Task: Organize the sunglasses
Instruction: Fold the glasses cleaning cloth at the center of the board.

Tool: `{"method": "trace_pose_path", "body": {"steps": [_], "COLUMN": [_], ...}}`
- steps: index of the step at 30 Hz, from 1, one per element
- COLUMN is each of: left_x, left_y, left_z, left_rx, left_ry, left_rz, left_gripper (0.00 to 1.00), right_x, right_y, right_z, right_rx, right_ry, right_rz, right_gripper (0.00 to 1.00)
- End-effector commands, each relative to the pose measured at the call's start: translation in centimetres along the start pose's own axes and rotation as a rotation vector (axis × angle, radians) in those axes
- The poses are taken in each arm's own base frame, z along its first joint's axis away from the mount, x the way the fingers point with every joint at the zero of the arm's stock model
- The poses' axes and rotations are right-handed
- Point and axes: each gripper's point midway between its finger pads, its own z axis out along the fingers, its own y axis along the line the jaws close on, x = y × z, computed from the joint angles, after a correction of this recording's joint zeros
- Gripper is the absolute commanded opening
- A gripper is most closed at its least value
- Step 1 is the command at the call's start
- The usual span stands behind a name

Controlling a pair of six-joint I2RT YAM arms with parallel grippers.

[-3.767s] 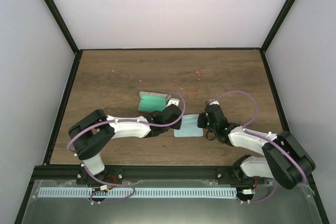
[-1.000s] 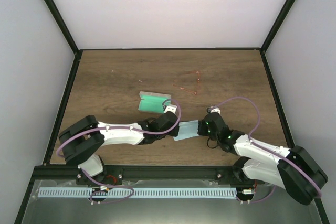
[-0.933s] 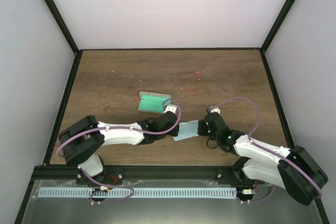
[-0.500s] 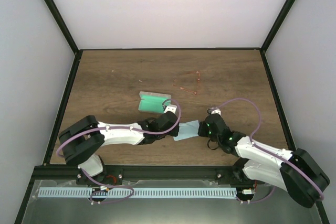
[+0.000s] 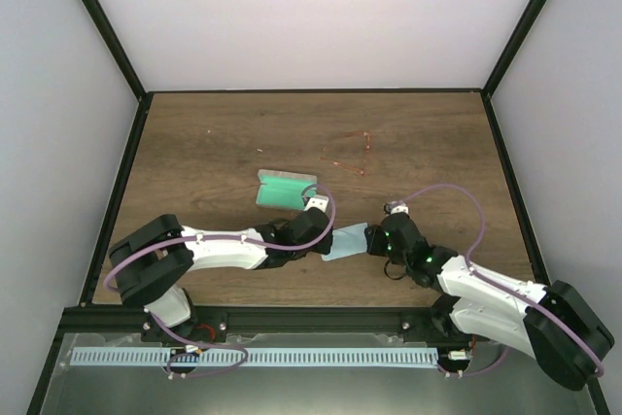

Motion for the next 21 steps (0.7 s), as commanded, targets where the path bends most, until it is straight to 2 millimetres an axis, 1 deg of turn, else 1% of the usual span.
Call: {"method": "trace_pose_path", "body": {"steps": [1,6,12,16,19,21], "left_x": [0.5,0.6,0.7,0.8,0.6,0.6], "left_y": [0.2,0.3,0.3,0.4,0.3,0.3], "left_z": [-0.1,0.0,0.1,0.2,0.1,0.0], "left_rx": [0.0,0.001,0.0,-0.004,-0.002,0.0], "left_ry": [-0.001,0.0,0.002,0.004,-0.001,-0.003], "left_rz": [-0.003,-0.005,-0.004,-0.003,-0.004,-0.005], "left_gripper": [0.04,0.04,0.04,0.04,0.04,0.04], "right_x": [0.4,1.1,1.6,1.9,1.8,1.8], "right_y": [0.9,1.5,1.3,2.2,2.2,2.1], "right_z": [-0.1,-0.1,0.1,-0.2,-0.1,0.0], "right_rx": [-0.052,-0.092,-0.106,-0.18,-0.184,-0.177], "right_ry": [0.015,0.049,0.054,0.049,0.052,0.055], "right_rz": [0.013,0.02,0.081,0.139,0.148,0.151], "right_gripper": [0.26,0.27,0.36,0.43,0.43,0.41]}}
